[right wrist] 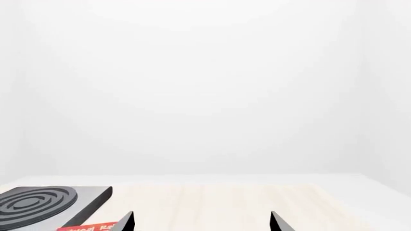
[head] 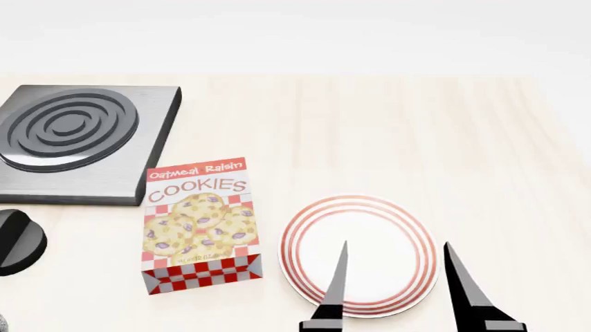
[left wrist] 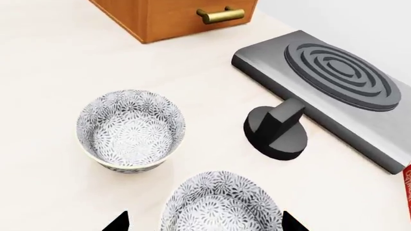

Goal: Pick the akita bowl from table center and place it on the plate.

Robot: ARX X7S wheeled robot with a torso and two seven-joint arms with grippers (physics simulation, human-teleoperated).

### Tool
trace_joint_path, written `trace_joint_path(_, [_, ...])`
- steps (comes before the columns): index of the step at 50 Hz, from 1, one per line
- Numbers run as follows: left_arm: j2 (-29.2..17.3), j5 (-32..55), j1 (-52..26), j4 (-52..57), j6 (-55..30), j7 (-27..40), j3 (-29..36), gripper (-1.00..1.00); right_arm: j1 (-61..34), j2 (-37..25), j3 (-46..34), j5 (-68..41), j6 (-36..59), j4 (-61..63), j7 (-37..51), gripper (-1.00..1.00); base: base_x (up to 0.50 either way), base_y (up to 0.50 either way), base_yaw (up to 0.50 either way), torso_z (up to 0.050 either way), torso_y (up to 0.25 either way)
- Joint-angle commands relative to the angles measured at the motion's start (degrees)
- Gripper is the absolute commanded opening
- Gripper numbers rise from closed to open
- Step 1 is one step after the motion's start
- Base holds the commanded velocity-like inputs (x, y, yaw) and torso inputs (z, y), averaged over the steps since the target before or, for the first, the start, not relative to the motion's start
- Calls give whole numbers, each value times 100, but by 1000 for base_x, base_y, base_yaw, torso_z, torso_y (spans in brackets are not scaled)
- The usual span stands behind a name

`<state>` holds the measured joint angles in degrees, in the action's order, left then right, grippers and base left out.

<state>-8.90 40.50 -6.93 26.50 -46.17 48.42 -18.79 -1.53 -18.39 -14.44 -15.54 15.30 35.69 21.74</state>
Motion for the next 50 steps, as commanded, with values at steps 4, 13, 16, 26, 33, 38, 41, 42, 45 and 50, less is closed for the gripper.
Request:
trace_joint_path(4, [16, -222, 65, -384, 321, -218, 70, 100, -5, 21, 38, 32, -15, -2, -39, 100, 0, 0, 0, 0, 0])
trace_joint_path(13, [-9, -282, 67, -610, 457, -282, 115, 100, -27, 4, 24, 7, 53, 54, -1, 100, 0, 0, 0, 0, 0])
trace_joint_path(16, [-19, -268, 49, -655, 454, -275, 117, 100, -36, -2, 21, -1, 54, 52, 1, 100, 0, 0, 0, 0, 0])
trace_joint_path(26, [-39, -369, 68, -881, 622, -343, 206, 100, -39, -17, 3, -13, 27, 29, 10, 100, 0, 0, 0, 0, 0])
trace_joint_path(33, [-64, -413, 76, -1002, 717, -386, 245, 100, -50, -30, -7, -29, 62, 60, 34, 100, 0, 0, 0, 0, 0])
trace_joint_path(38, [-91, -422, 69, -1148, 784, -462, 266, 100, -52, -37, -14, -33, 52, 57, 43, 100, 0, 0, 0, 0, 0])
trace_joint_path(41, [-97, -435, 86, -1208, 850, -509, 278, 100, -53, -42, -17, -40, 54, 57, 49, 100, 0, 0, 0, 0, 0])
trace_joint_path(42, [-104, -437, 83, -1225, 859, -519, 282, 100, -54, -45, -19, -39, 51, 57, 48, 100, 0, 0, 0, 0, 0])
trace_joint_path(45, [-112, -449, 92, -1266, 906, -556, 304, 100, -55, -47, -21, -41, 49, 56, 54, 100, 0, 0, 0, 0, 0])
trace_joint_path(50, [-138, -411, 88, -1349, 928, -642, 332, 100, -57, -55, -28, -46, 44, 54, 63, 100, 0, 0, 0, 0, 0])
